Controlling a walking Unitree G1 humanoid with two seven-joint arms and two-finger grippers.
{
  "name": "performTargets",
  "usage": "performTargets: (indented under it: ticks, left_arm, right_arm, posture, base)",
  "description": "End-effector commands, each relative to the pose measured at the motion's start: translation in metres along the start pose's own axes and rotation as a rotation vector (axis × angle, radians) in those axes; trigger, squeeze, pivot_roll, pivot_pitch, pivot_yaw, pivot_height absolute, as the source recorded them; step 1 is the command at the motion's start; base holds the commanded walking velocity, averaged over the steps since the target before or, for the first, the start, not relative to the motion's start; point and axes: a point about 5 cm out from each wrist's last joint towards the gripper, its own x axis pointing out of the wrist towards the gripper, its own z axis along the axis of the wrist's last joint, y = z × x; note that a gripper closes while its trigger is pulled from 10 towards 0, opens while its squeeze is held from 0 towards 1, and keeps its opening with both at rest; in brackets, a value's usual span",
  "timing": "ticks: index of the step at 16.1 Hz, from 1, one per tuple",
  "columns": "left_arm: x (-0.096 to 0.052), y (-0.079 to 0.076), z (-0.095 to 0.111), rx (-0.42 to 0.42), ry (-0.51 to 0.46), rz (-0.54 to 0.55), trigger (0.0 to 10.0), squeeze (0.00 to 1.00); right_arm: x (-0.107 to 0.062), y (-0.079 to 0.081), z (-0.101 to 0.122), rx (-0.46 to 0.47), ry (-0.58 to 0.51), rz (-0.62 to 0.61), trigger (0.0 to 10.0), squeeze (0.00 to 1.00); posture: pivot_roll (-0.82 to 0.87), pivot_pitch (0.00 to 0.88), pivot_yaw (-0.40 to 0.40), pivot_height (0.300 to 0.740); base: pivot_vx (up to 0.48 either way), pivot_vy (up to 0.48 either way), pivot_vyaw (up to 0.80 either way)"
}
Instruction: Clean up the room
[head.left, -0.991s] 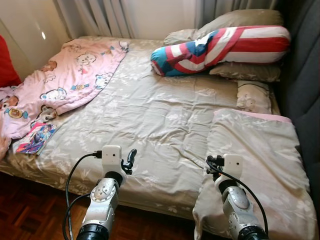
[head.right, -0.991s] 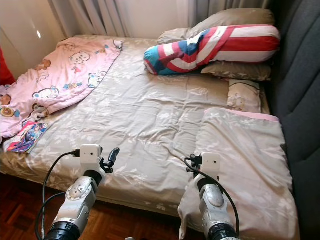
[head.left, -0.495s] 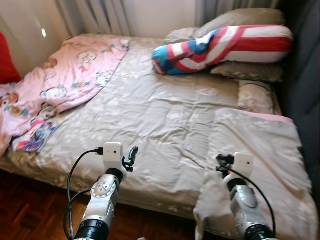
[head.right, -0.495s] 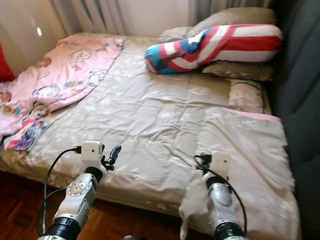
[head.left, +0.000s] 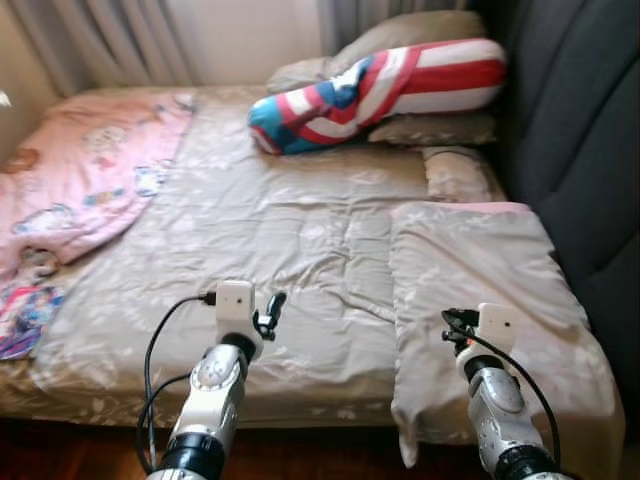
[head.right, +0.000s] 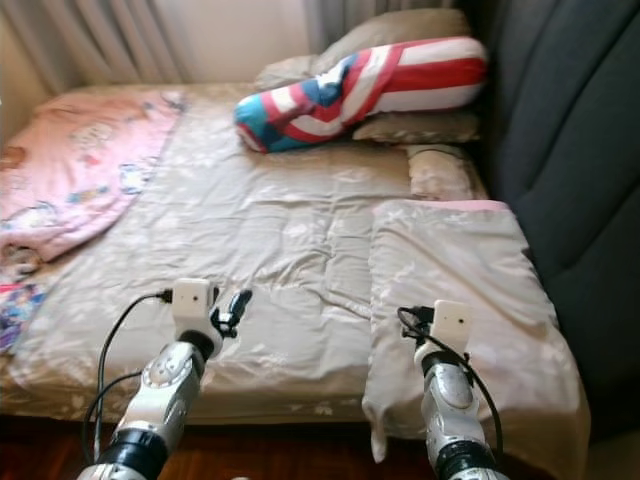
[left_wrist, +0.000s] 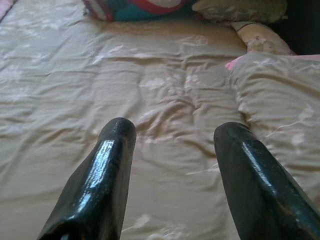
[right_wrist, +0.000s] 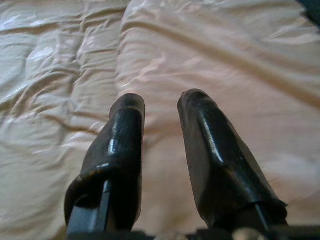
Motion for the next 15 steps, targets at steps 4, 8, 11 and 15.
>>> performTargets:
  ticks: [4, 8, 11, 15]
  left_arm:
    - [-0.005, 0.013, -0.007, 0.0, 0.021, 0.044, 10.0, 0.0]
    - [-0.008, 0.021, -0.012, 0.001, 0.038, 0.109, 10.0, 0.0]
    - [-0.009, 0.017, -0.016, -0.027, 0.041, 0.123, 10.0, 0.0]
    - [-0.009, 0.012, -0.018, -0.038, 0.039, 0.123, 10.0, 0.0]
  right_arm:
    - [0.001, 0.017, 0.0, 0.005, 0.002, 0.052, 10.0, 0.0]
    - [0.003, 0.017, 0.005, -0.009, -0.019, 0.072, 10.0, 0.0]
    - [0.003, 0.016, 0.008, -0.022, -0.037, 0.084, 10.0, 0.0]
    - [0.002, 0.019, 0.006, -0.036, -0.033, 0.099, 10.0, 0.0]
  posture:
    - [-0.03, 0.084, 0.069, 0.74]
    - [-0.04, 0.059, 0.05, 0.74]
    - [-0.04, 0.047, 0.036, 0.74]
    - [-0.05, 0.043, 0.023, 0.74]
  base:
    - [0.0, 0.48, 0.0]
    - [0.0, 0.48, 0.0]
    - [0.0, 0.48, 0.0]
    - [0.0, 0.48, 0.0]
